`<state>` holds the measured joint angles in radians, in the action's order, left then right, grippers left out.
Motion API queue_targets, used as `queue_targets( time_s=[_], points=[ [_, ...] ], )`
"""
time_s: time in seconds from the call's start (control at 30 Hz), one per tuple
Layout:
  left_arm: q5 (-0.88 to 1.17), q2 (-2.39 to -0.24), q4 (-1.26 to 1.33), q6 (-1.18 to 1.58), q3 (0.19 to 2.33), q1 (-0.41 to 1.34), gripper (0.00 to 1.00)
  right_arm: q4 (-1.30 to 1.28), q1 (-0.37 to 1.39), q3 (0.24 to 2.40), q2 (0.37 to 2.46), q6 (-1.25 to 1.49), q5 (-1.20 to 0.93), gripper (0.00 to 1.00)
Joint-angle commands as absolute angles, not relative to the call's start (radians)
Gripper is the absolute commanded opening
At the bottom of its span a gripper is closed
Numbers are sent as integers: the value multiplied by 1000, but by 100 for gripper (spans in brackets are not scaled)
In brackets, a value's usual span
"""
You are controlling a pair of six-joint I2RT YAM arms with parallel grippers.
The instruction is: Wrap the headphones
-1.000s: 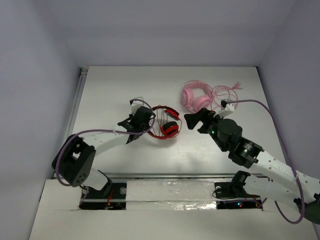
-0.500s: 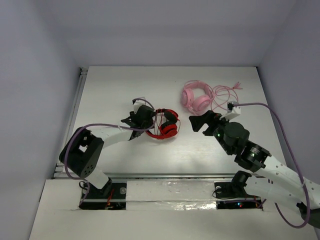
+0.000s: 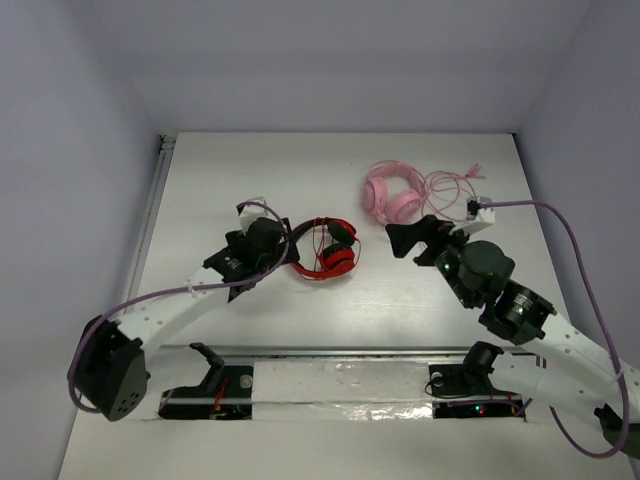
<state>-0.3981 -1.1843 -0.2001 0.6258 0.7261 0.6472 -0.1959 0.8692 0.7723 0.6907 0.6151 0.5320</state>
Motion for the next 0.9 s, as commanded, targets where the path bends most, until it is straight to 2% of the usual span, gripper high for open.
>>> queue_targets(
  time_s=[0.0,0.2,0.4,0.5,0.87],
  points=[
    [-376,-1088,-331,658,749,666,99,-178,862,845,649,546,540,100],
    [-373,-939,-457,640,791,666,99,-155,862,876,591,488,537,100],
    [-379,-691,-335,554,897,666,99,-199,862,946,500,465,595,100],
    [-405,-637,-290,523,936,666,99,-209,862,966,456,465,597,100],
    [-348,-653,-215,468,916,666,99,-250,862,968,497,499,598,100]
  ],
)
